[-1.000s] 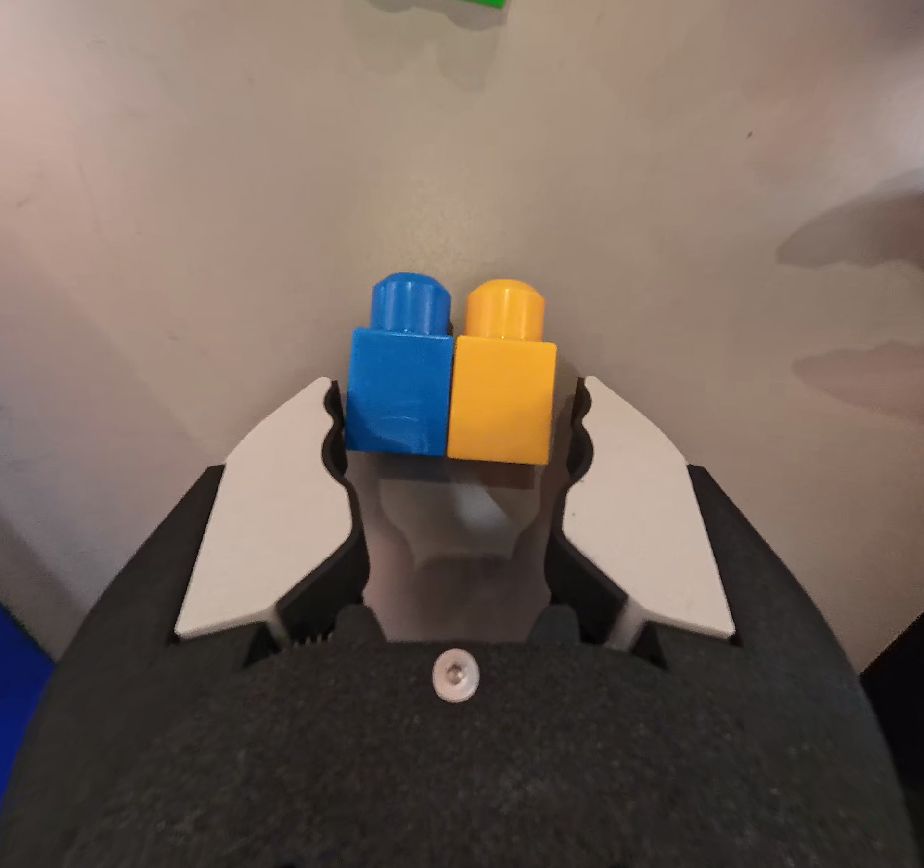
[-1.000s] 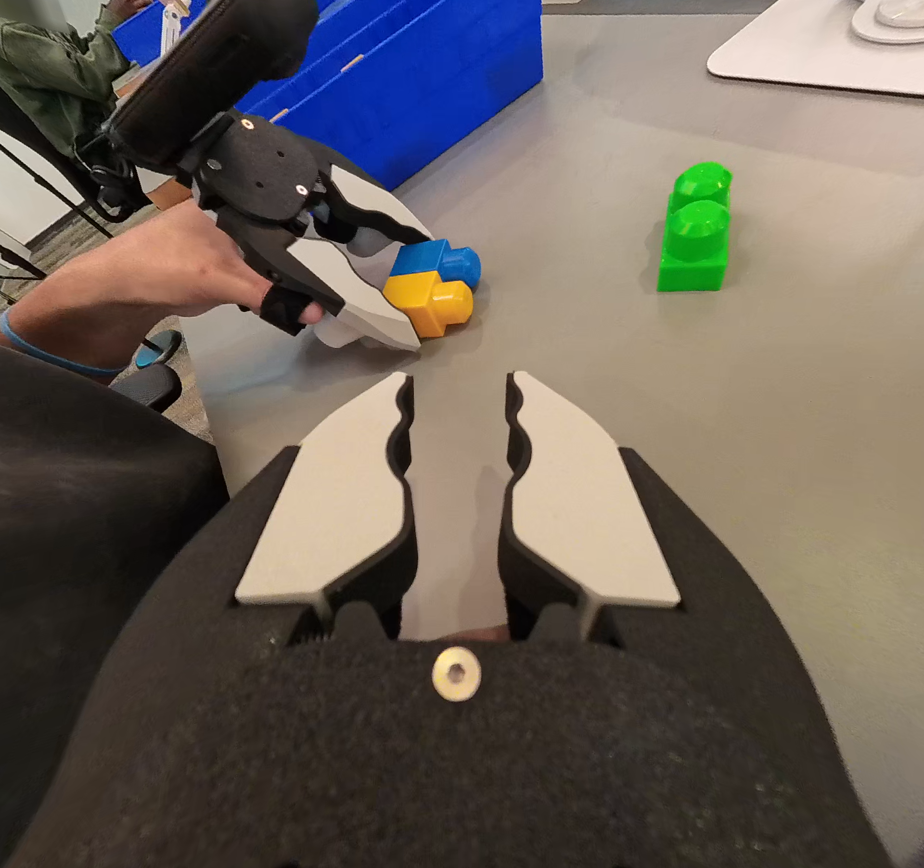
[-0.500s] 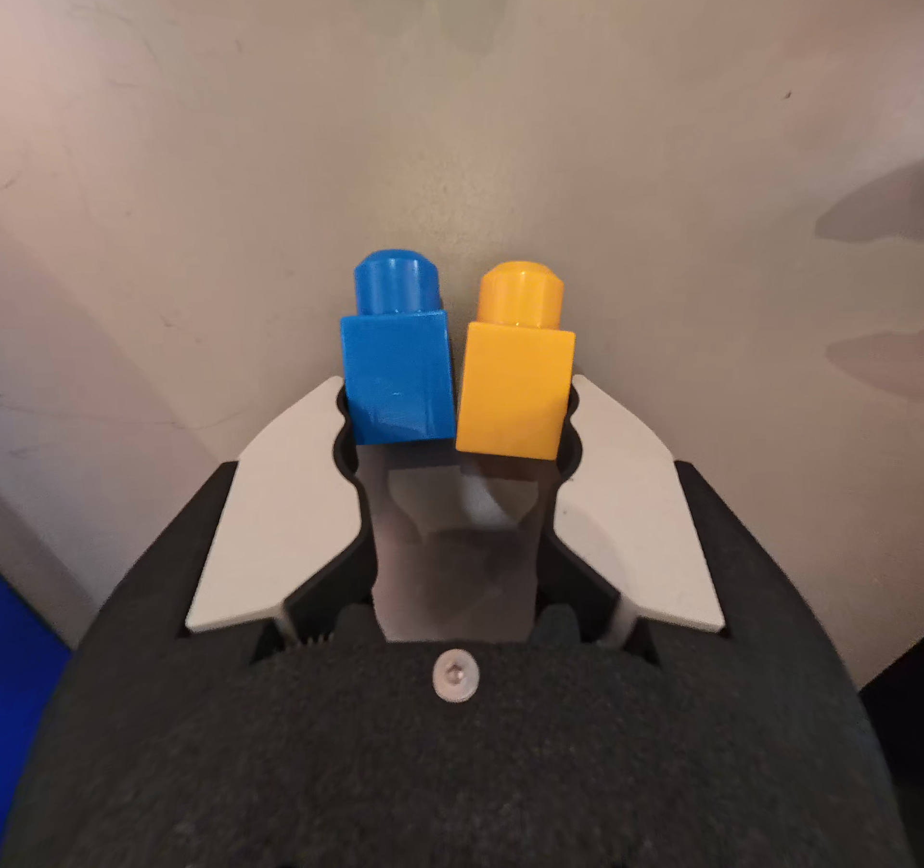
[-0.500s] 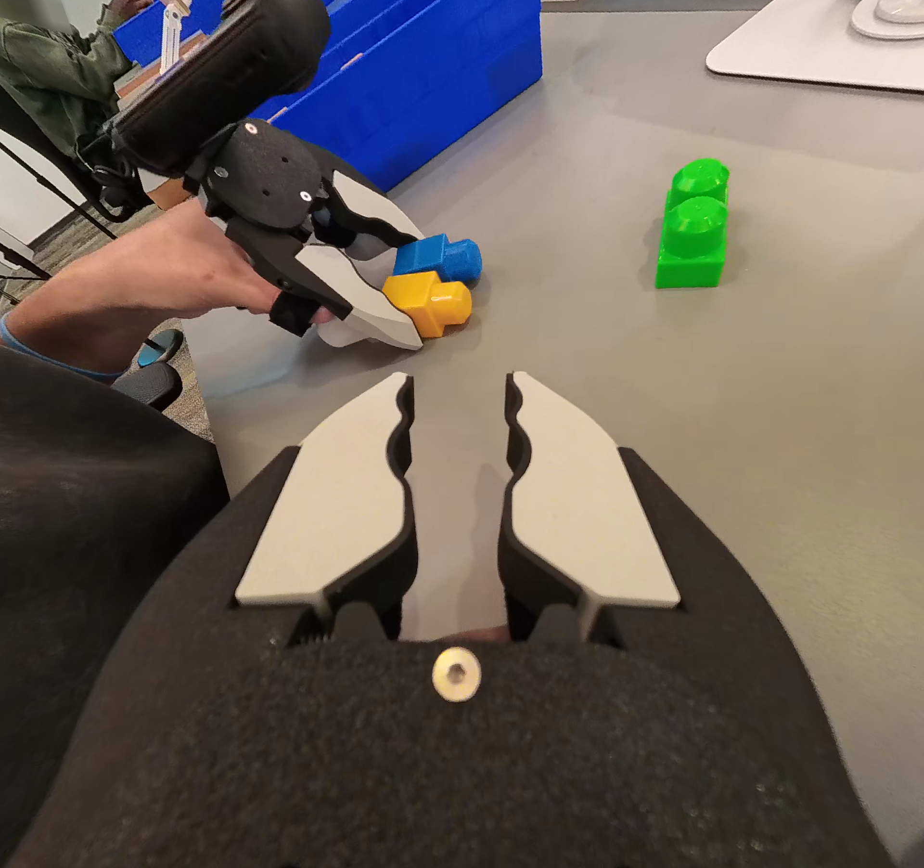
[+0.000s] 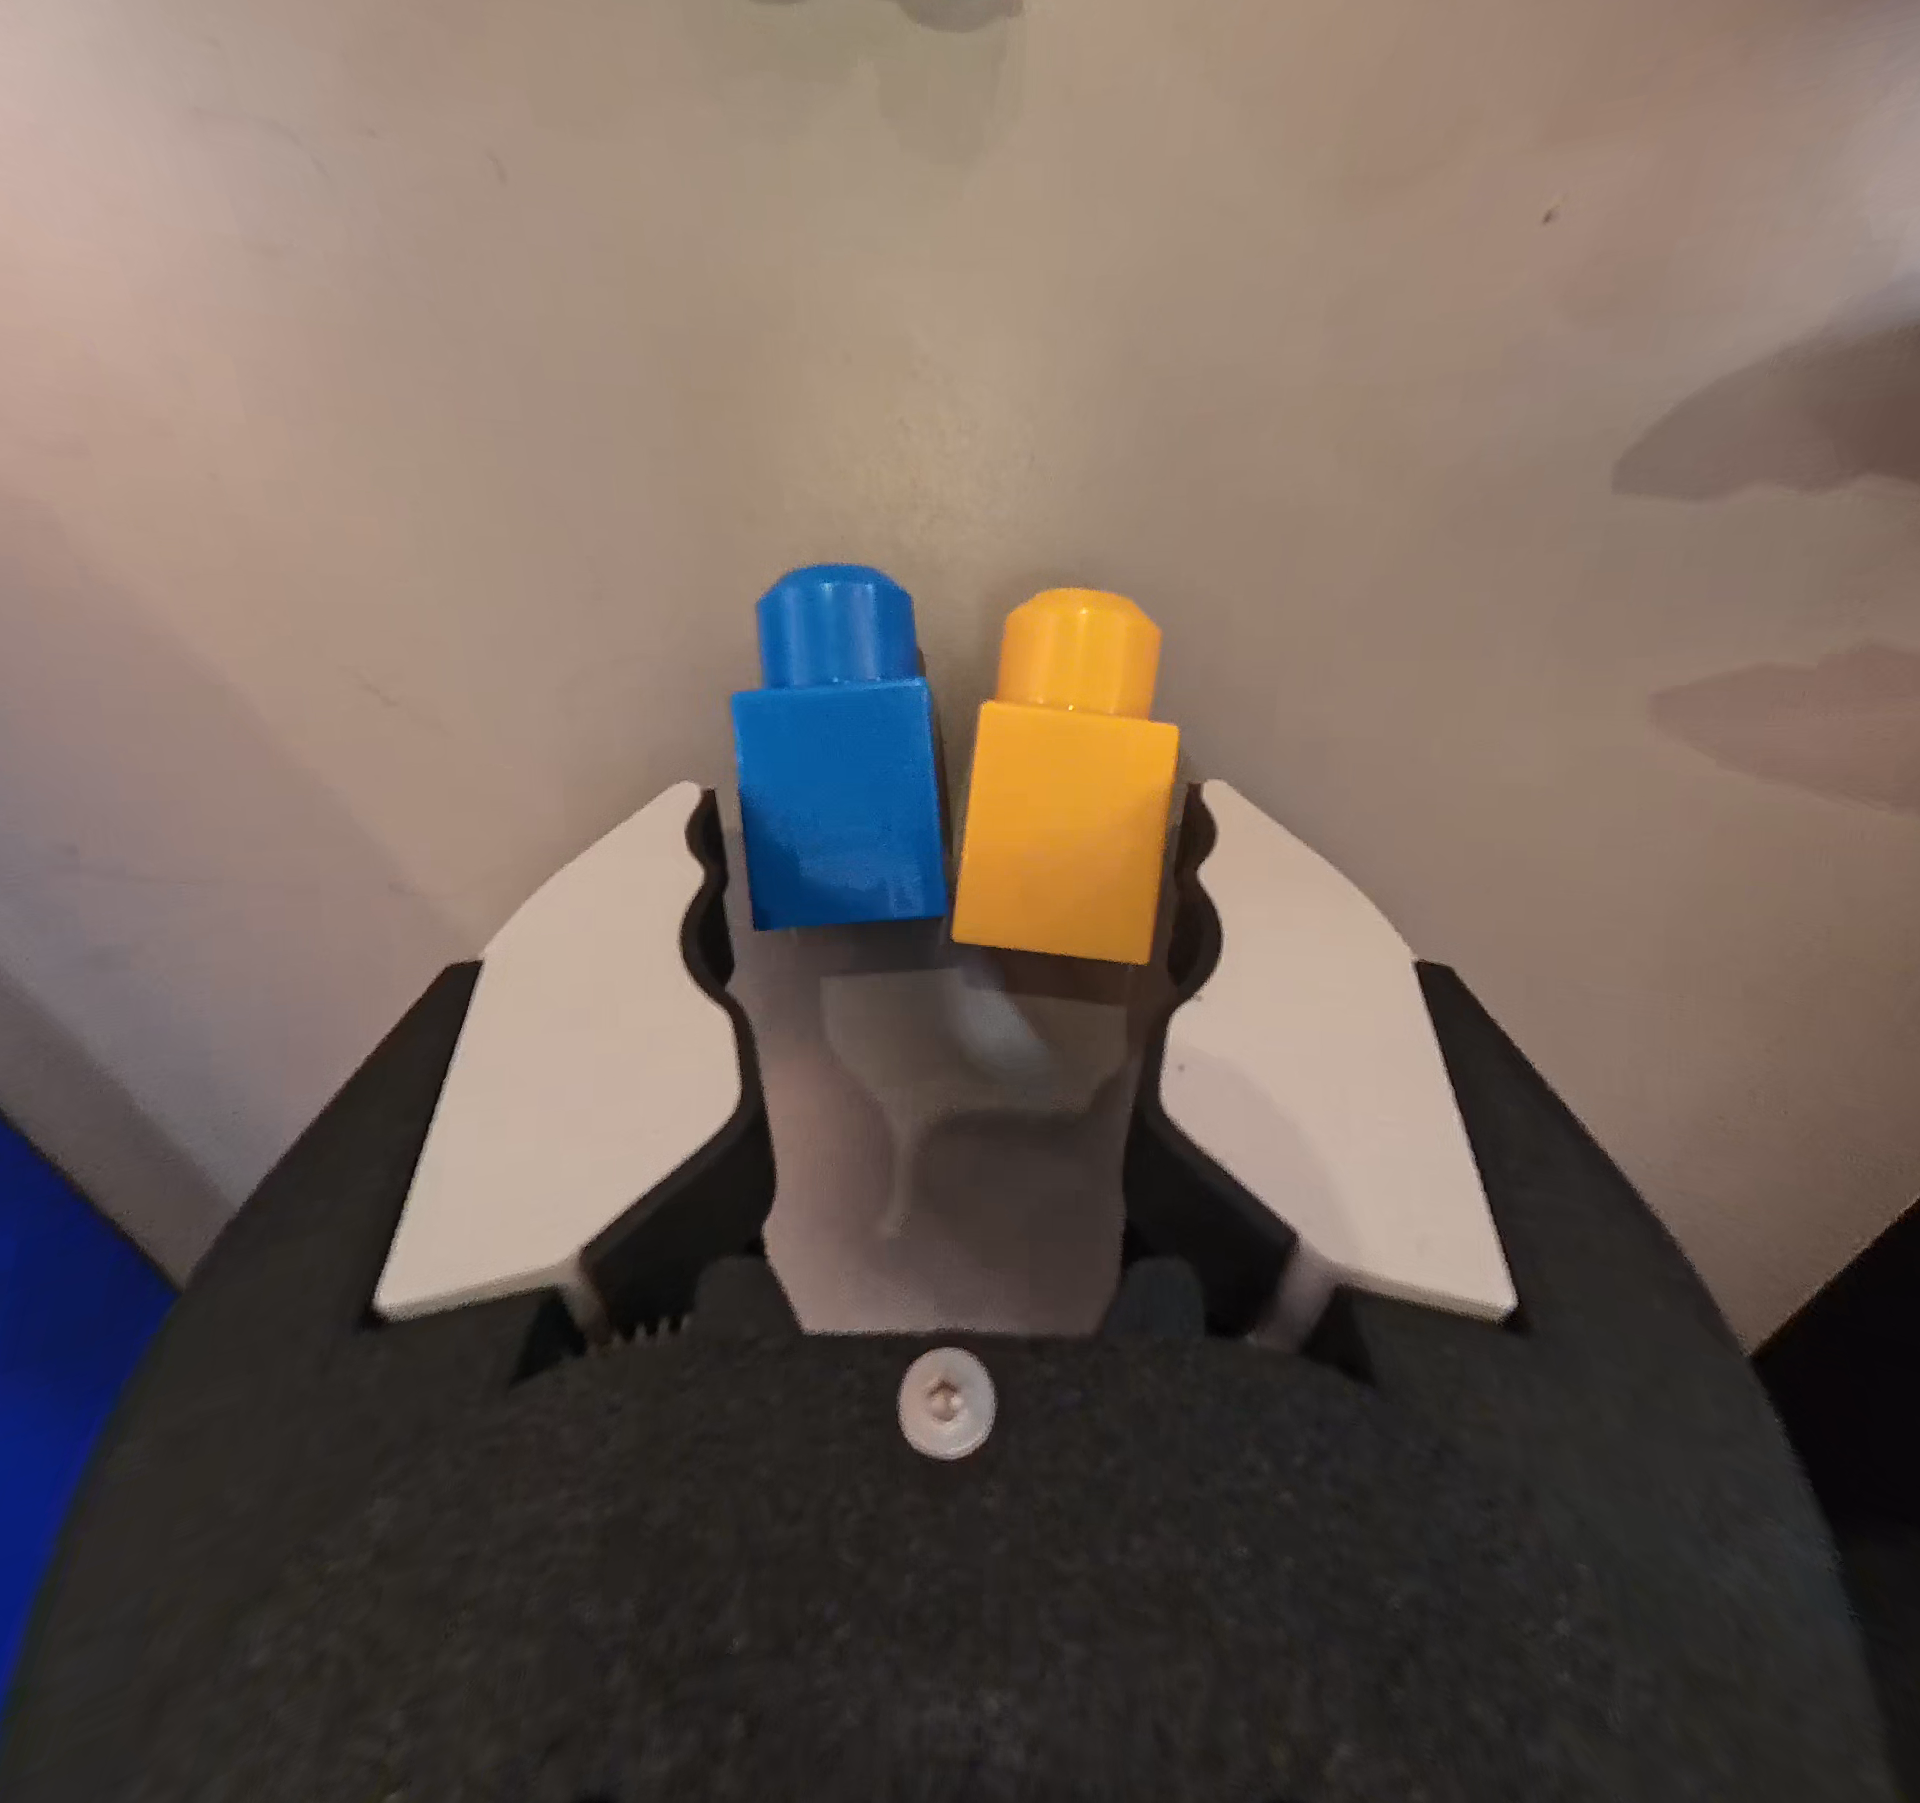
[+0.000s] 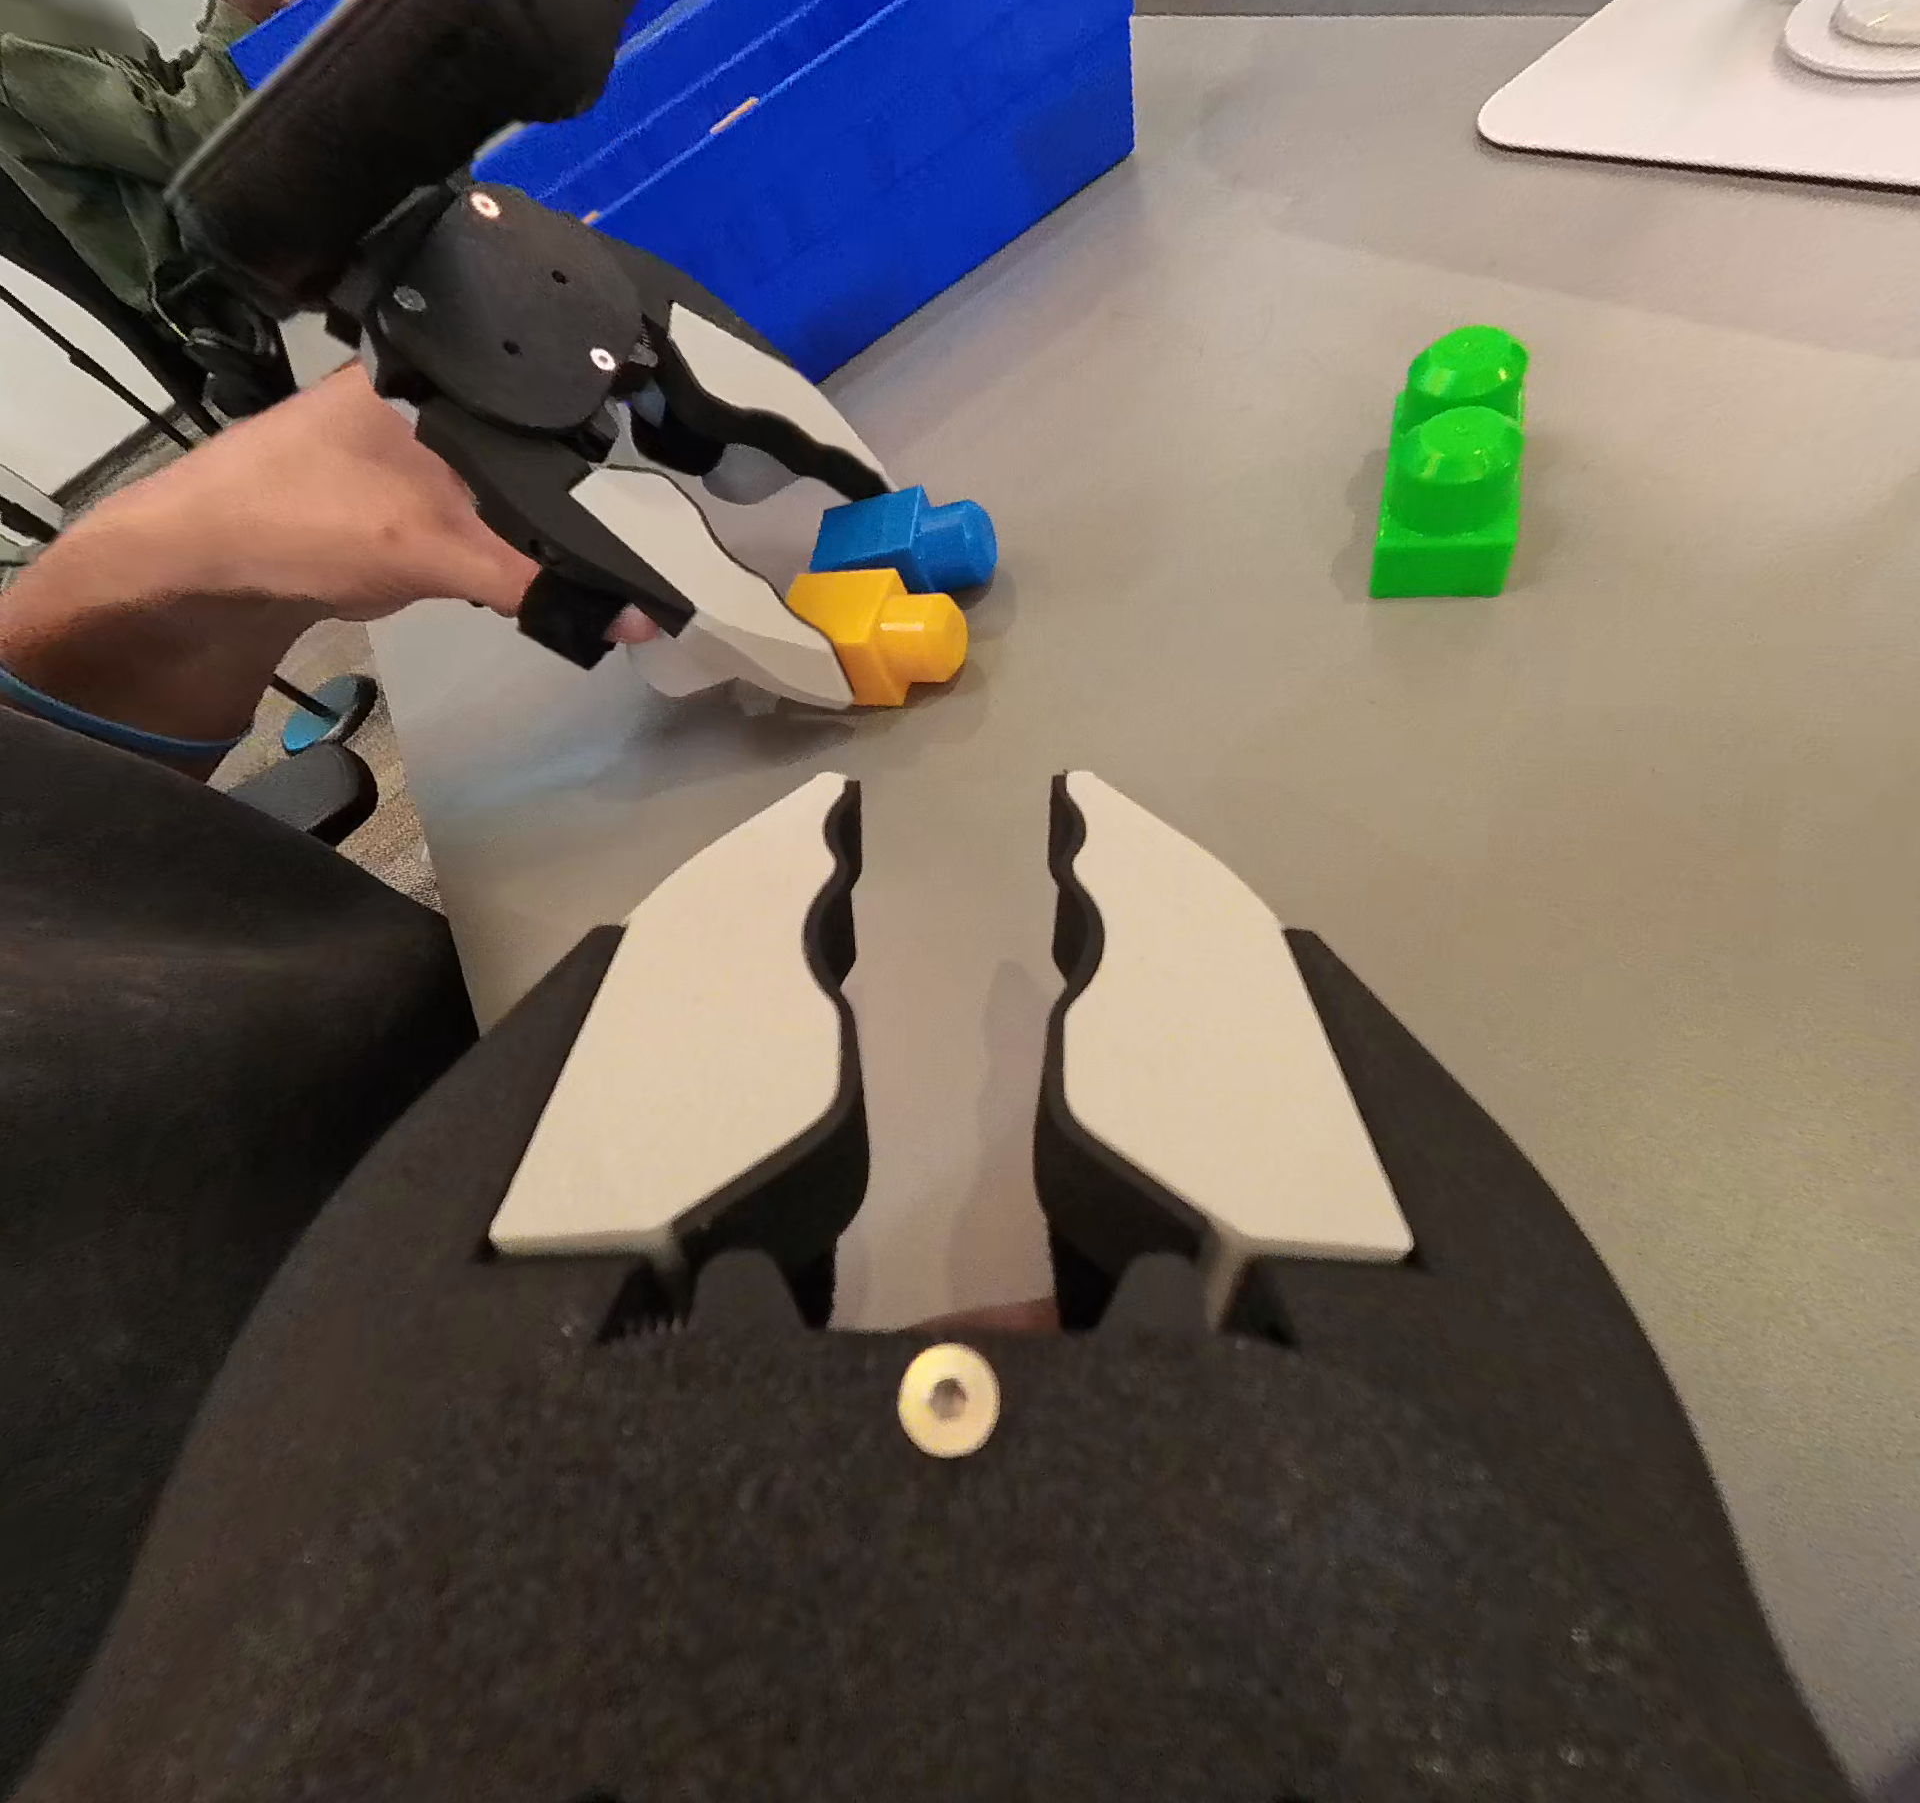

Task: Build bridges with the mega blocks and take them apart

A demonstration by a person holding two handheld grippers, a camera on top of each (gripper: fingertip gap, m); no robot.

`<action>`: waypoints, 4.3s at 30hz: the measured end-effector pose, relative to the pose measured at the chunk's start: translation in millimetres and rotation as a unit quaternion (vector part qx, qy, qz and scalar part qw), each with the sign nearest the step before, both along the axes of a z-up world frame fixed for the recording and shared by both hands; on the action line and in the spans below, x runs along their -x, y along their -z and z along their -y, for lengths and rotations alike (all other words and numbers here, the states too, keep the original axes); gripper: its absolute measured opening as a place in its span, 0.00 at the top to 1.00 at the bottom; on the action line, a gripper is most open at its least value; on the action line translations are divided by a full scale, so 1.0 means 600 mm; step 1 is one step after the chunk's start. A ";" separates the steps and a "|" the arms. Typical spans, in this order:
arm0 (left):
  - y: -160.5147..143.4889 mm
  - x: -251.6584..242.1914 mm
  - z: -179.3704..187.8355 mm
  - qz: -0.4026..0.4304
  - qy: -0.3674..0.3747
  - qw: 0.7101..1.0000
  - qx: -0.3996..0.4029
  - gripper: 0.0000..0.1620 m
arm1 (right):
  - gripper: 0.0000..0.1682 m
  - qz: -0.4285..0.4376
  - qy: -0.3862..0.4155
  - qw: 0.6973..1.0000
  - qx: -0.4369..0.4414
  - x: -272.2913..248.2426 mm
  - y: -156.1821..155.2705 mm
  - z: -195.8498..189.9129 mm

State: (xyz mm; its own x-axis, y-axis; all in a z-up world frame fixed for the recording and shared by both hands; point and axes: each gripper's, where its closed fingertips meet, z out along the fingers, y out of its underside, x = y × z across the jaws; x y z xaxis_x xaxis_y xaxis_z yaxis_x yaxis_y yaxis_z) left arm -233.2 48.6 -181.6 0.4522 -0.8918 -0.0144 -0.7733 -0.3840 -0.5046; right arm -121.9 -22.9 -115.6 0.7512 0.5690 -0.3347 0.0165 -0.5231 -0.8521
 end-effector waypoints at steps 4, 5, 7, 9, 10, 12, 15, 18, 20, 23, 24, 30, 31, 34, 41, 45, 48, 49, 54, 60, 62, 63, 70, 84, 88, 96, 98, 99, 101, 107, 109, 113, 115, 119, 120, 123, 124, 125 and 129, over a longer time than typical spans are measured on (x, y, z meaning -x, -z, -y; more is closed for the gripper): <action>0.008 0.003 -0.007 -0.022 -0.002 1.000 0.005 0.49 | 0.80 0.001 -0.003 1.000 0.000 0.001 0.000 0.001; 0.011 0.003 -0.007 -0.028 -0.001 1.000 0.009 0.50 | 0.80 0.002 -0.003 1.000 0.000 0.002 0.000 0.001; 0.013 0.001 -0.006 -0.035 0.004 0.999 0.015 0.52 | 0.80 0.005 -0.005 1.000 0.001 0.001 0.001 0.002; 0.012 -0.002 -0.005 -0.038 0.008 0.999 0.018 0.54 | 0.80 0.006 -0.004 1.000 0.000 0.000 0.001 0.003; 0.011 -0.002 -0.005 -0.040 0.009 0.999 0.018 0.54 | 0.80 0.005 -0.004 1.000 0.000 0.000 0.000 0.003; 0.012 -0.002 -0.005 -0.043 0.008 0.999 0.022 0.54 | 0.80 0.004 -0.004 1.000 0.001 -0.001 0.001 0.002; 0.012 -0.002 -0.006 -0.045 0.006 0.999 0.025 0.54 | 0.80 0.004 -0.004 1.000 0.002 -0.001 0.002 0.002; 0.012 -0.002 -0.006 -0.046 0.008 0.999 0.023 0.54 | 0.80 0.004 -0.006 1.000 0.003 0.001 0.004 0.002; 0.011 -0.002 -0.007 -0.042 0.007 0.999 0.020 0.54 | 0.80 0.005 -0.008 1.000 0.003 0.002 0.004 0.002; 0.012 0.001 -0.010 -0.043 0.005 0.999 0.014 0.54 | 0.80 0.005 -0.007 1.000 0.004 0.002 0.005 0.002; 0.012 0.001 -0.010 -0.043 0.006 0.999 0.014 0.54 | 0.80 0.004 -0.008 1.000 0.004 0.002 0.005 0.002; 0.018 -0.006 -0.010 -0.045 0.010 0.999 0.018 0.52 | 0.80 0.009 -0.009 1.000 0.003 0.002 0.005 0.003; 0.017 -0.006 -0.012 -0.044 0.009 0.999 0.018 0.52 | 0.80 0.009 -0.009 1.000 0.003 0.002 0.005 0.003; 0.017 -0.005 -0.015 -0.047 0.006 0.999 0.018 0.51 | 0.80 0.008 -0.009 1.000 0.005 0.002 0.005 0.003; -0.010 0.027 -0.003 -0.030 0.009 0.999 0.025 0.48 | 0.80 0.007 -0.016 1.000 0.008 0.008 0.009 0.004; 0.007 0.041 0.000 -0.043 0.007 0.999 0.032 0.47 | 0.80 0.012 -0.020 1.000 0.010 0.011 0.012 0.006; 0.012 0.032 0.000 -0.043 0.009 0.999 0.027 0.47 | 0.80 0.012 -0.020 1.000 0.009 0.012 0.011 0.006; 0.012 0.030 -0.003 -0.045 0.008 0.999 0.022 0.47 | 0.80 0.013 -0.019 1.000 0.009 0.011 0.011 0.006; 0.009 0.024 -0.014 -0.044 0.012 0.999 0.015 0.47 | 0.80 0.016 -0.017 1.000 0.007 0.008 0.009 0.005; 0.010 0.017 -0.021 -0.044 0.015 0.999 0.013 0.47 | 0.80 0.016 -0.018 1.000 0.008 0.009 0.010 0.006; 0.013 0.015 -0.024 -0.046 0.015 0.999 0.013 0.47 | 0.80 0.019 -0.020 1.000 0.007 0.009 0.010 0.007; 0.014 0.014 -0.025 -0.047 0.017 0.999 0.014 0.47 | 0.80 0.020 -0.020 1.000 0.007 0.009 0.010 0.007; 0.015 -0.003 -0.022 -0.041 0.050 0.998 0.023 0.50 | 0.80 0.023 -0.019 1.000 0.007 0.007 0.011 0.006; -0.006 0.002 -0.012 -0.031 0.095 0.995 -0.015 0.54 | 0.80 0.032 0.001 0.999 0.023 -0.004 0.017 -0.011; -0.038 0.014 -0.027 0.026 0.087 0.994 -0.068 0.54 | 0.77 0.049 0.024 0.994 0.094 -0.029 0.000 -0.055; -0.051 0.039 -0.030 0.093 0.055 0.988 -0.113 0.54 | 0.74 0.268 0.053 0.950 0.151 -0.045 0.037 -0.237; -0.051 0.038 -0.024 0.109 0.057 0.986 -0.115 0.54 | 0.74 0.332 0.070 0.924 0.176 -0.058 0.075 -0.266; -0.053 0.037 -0.022 0.115 0.057 0.985 -0.117 0.54 | 0.74 0.341 0.068 0.919 0.189 -0.056 0.090 -0.273; -0.055 0.039 -0.019 0.120 0.062 0.983 -0.122 0.54 | 0.74 0.335 0.058 0.915 0.219 -0.043 0.113 -0.277; -0.064 0.045 -0.026 0.144 0.070 0.980 -0.121 0.54 | 0.79 0.348 0.052 0.916 0.193 -0.041 0.107 -0.289; -0.067 0.045 -0.029 0.150 0.079 0.978 -0.122 0.54 | 0.80 0.272 0.041 0.947 0.167 -0.027 0.073 -0.280; -0.079 0.042 -0.038 0.158 0.090 0.975 -0.129 0.54 | 0.80 -0.037 0.012 0.988 0.151 -0.004 -0.026 -0.245; -0.087 0.034 -0.044 0.162 0.097 0.973 -0.133 0.54 | 0.80 -0.090 0.010 0.986 0.139 -0.018 -0.042 -0.232; -0.102 0.006 -0.059 0.151 0.131 0.968 -0.154 0.54 | 0.80 -0.176 -0.017 0.975 0.136 -0.017 -0.071 -0.212; -0.105 -0.006 -0.063 0.148 0.145 0.965 -0.162 0.54 | 0.80 -0.202 -0.037 0.969 0.138 -0.005 -0.082 -0.208; -0.112 -0.046 -0.081 0.133 0.181 0.957 -0.185 0.54 | 0.79 -0.199 -0.060 0.966 0.155 0.035 -0.076 -0.208; -0.114 -0.060 -0.086 0.128 0.191 0.954 -0.193 0.54 | 0.79 -0.196 -0.061 0.966 0.160 0.044 -0.072 -0.211; -0.115 -0.072 -0.091 0.122 0.198 0.951 -0.202 0.54 | 0.79 -0.197 -0.054 0.965 0.163 0.049 -0.068 -0.216; -0.118 -0.106 -0.106 0.097 0.209 0.947 -0.225 0.54 | 0.79 -0.201 -0.025 0.967 0.155 0.040 -0.060 -0.233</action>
